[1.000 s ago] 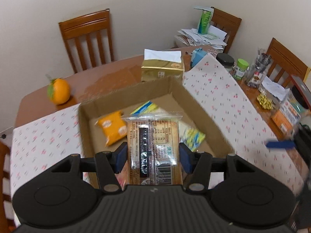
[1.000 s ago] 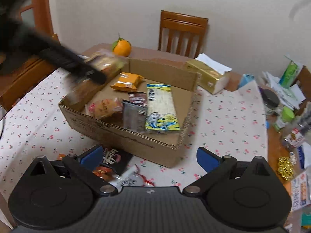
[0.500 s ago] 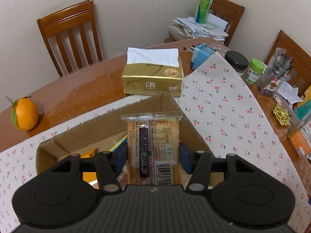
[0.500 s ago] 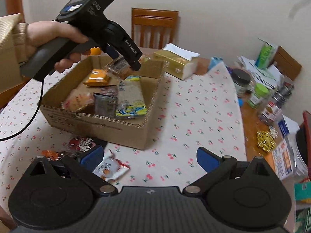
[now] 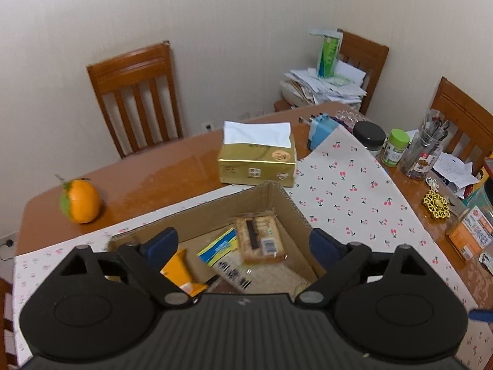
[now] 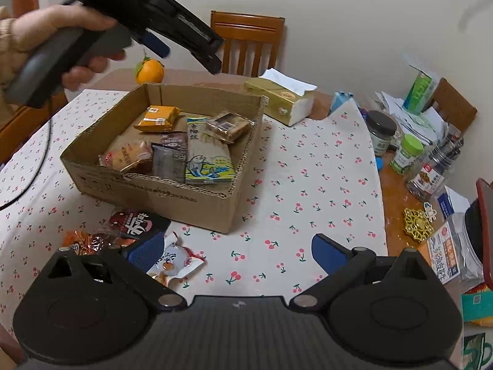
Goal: Organize snacks
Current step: 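Withdraw both tools from the box toward the remaining snack packs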
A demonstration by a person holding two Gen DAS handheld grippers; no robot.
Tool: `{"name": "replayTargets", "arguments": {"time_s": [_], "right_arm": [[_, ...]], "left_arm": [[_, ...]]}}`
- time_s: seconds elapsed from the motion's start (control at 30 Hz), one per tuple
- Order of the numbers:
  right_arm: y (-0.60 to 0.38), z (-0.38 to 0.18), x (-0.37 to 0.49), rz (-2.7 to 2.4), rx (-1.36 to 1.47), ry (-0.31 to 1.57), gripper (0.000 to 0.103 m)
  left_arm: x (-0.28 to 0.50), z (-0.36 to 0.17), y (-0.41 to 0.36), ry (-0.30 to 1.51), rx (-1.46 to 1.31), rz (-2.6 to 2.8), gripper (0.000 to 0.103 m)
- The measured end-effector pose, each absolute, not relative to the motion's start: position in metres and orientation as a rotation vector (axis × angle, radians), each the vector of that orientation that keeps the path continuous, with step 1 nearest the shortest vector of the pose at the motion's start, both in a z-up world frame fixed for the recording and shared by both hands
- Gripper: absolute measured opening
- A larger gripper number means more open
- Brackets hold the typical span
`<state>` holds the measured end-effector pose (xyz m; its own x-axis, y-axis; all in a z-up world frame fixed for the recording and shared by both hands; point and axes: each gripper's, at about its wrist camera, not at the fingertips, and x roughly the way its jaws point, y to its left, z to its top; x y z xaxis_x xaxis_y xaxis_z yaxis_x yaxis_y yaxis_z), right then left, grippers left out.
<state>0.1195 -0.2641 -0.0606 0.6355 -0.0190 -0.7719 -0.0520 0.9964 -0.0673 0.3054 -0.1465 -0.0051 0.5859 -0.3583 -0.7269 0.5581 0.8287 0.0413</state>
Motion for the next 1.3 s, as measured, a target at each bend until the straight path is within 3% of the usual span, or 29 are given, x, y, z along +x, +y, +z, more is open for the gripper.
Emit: {"name": "replayTargets", "arguments": {"time_s": [0.33,0.73,1.3], "right_arm": [[-0.26,-0.067,0.111,0.042,-0.091,0.886,0.103],[-0.25,-0.093,0.12,0.069,-0.081,0.956,0.103],[-0.22,-0.148,0.162,0.036,-0.044,1.086,0.103]], "left_arm": [[0.228,0.002,-0.086,0.735,0.222,-0.438,0.093],[0.147,-0.052,-0.04,0.811,0.169,-0.311,0.093],[0.108,-0.094,-0.027,0.869,0.278,-0.384,0.093]]}}
